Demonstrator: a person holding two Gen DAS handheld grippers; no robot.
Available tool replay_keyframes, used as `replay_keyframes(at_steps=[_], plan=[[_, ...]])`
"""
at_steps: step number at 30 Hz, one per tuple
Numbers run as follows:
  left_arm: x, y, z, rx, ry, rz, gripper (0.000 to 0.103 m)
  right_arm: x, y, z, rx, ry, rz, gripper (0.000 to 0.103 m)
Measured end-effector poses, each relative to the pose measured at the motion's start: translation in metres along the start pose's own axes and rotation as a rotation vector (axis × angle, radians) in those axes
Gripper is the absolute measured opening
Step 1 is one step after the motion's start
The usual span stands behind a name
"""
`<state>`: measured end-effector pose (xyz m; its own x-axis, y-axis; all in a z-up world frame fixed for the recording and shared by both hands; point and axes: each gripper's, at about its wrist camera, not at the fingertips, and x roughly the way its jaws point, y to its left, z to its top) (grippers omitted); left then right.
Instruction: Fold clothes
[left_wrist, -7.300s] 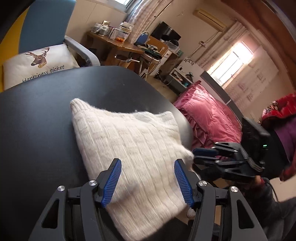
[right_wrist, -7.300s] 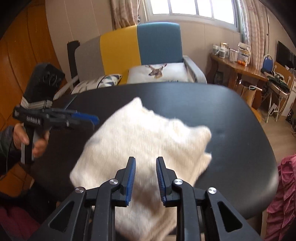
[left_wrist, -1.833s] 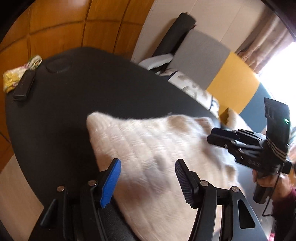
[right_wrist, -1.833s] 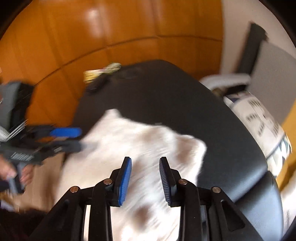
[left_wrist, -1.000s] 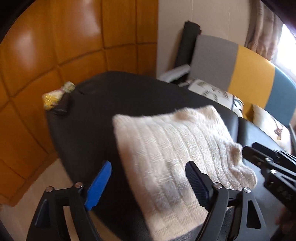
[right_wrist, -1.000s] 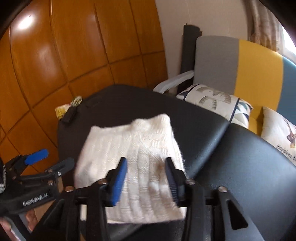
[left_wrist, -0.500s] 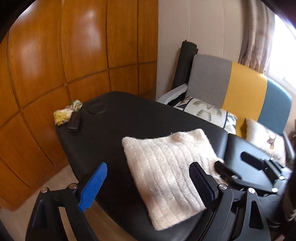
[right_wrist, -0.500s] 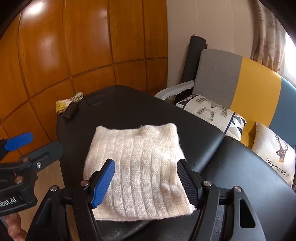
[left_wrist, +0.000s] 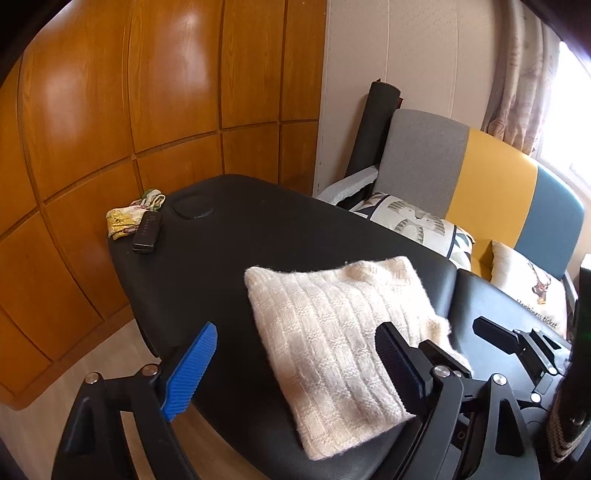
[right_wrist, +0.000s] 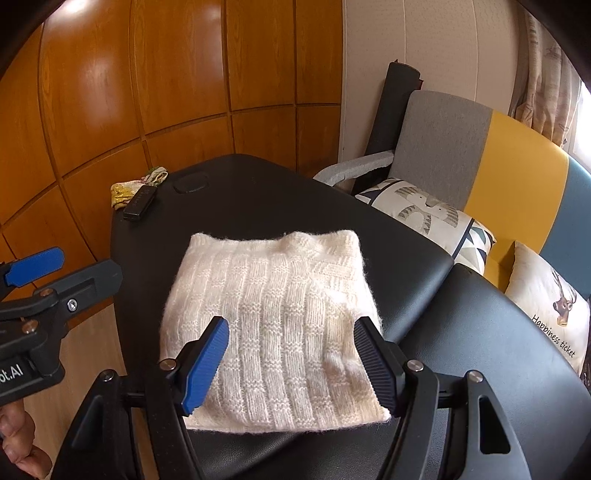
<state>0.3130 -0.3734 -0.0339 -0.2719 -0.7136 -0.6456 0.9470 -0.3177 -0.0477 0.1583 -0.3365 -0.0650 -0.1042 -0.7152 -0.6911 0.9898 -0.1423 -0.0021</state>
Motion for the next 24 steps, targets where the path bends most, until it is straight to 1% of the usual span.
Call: replay_keyframes(at_steps=[9, 24], plan=[[0.007, 0.0005, -0.0047, 0.011, 0.019, 0.017, 0.088, 0.0017, -0.0031, -0.0023, 0.008, -0.002, 0.002, 0.072], [0.0098, 0.0038, -0.0074, -0.002, 0.035, 0.012, 0.088, -0.0047, -0.0043, -0.0016, 0.017, -0.03, 0.004, 0.072]])
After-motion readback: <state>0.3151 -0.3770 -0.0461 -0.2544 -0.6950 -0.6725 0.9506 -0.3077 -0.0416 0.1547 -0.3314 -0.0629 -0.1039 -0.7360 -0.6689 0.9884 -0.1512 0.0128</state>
